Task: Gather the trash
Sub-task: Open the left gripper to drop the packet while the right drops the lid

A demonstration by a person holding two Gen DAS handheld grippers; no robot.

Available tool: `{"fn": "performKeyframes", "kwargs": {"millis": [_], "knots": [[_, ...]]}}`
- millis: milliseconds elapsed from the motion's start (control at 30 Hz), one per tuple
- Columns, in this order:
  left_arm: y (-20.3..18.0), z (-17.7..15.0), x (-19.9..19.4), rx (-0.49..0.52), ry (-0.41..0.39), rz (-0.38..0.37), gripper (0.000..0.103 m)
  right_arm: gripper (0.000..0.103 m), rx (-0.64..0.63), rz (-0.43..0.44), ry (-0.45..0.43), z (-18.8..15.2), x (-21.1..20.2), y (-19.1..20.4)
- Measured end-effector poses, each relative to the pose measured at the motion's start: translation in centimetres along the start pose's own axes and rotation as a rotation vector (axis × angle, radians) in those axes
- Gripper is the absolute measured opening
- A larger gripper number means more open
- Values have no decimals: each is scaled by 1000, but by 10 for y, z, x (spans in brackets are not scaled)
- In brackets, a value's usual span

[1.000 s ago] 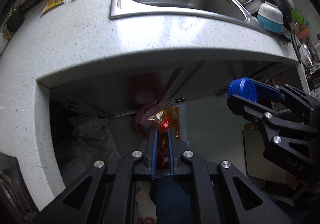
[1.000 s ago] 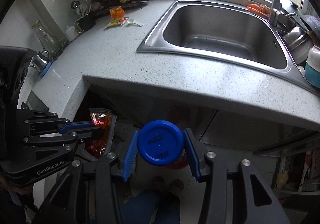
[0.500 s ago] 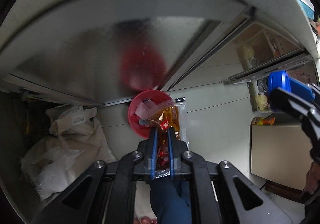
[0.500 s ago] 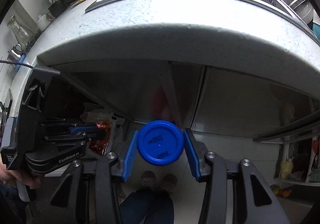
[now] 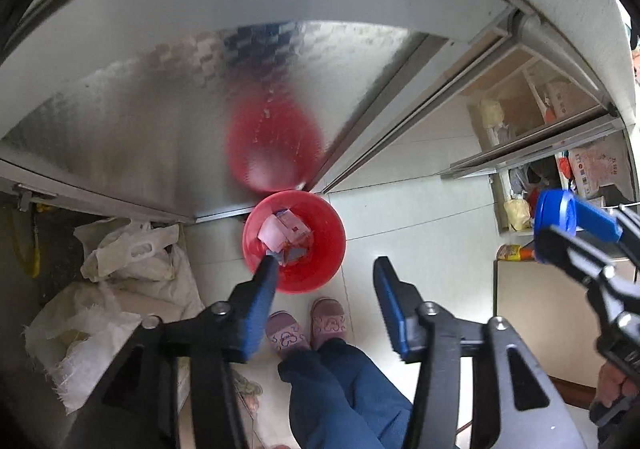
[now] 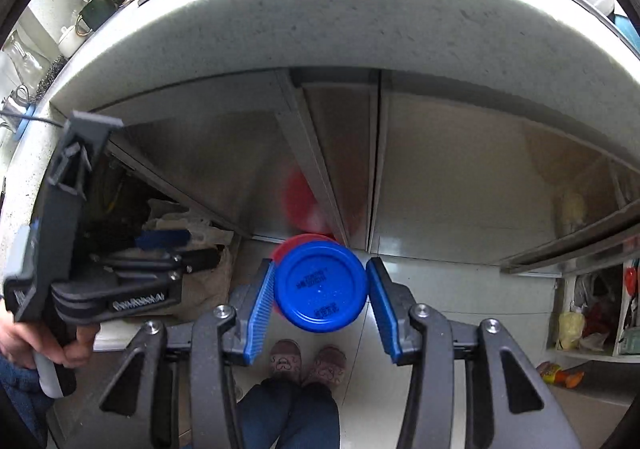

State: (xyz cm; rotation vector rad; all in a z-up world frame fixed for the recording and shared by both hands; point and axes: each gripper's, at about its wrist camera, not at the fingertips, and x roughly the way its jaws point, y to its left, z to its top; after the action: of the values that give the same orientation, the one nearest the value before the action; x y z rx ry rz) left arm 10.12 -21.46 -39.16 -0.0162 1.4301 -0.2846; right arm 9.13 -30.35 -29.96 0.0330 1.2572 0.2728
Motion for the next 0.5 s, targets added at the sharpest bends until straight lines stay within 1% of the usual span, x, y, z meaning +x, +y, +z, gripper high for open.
{"fn": "performKeyframes", "kwargs": {"millis": [33,67,233,367,400,433,467,500], "knots": [[1,1,-1,-1,-2,4,56,43,-8,-11,-1,0,-1,2],[1,1,-4,-1,-3,15,58,43,-19,-22,-3,0,-2,4],[2,-2,-18,0,-9,55,58,43,-35,-1,-10,2,-7,8],[16,-10,-33,-25,-45,69,58,43,-45,36,-3,4,-6,11],[20,-12,-36,-33,-59,78,59,43,-55,45,3,3,0,12],[24,-14,-38,-41,-67,92,64,43,-63,52,8,4,3,16],[28,-16,-39,-50,-60,99,66,43,-73,61,13,4,7,19],[33,-18,-39,-65,-50,100,66,43,-82,69,22,4,11,22]]}}
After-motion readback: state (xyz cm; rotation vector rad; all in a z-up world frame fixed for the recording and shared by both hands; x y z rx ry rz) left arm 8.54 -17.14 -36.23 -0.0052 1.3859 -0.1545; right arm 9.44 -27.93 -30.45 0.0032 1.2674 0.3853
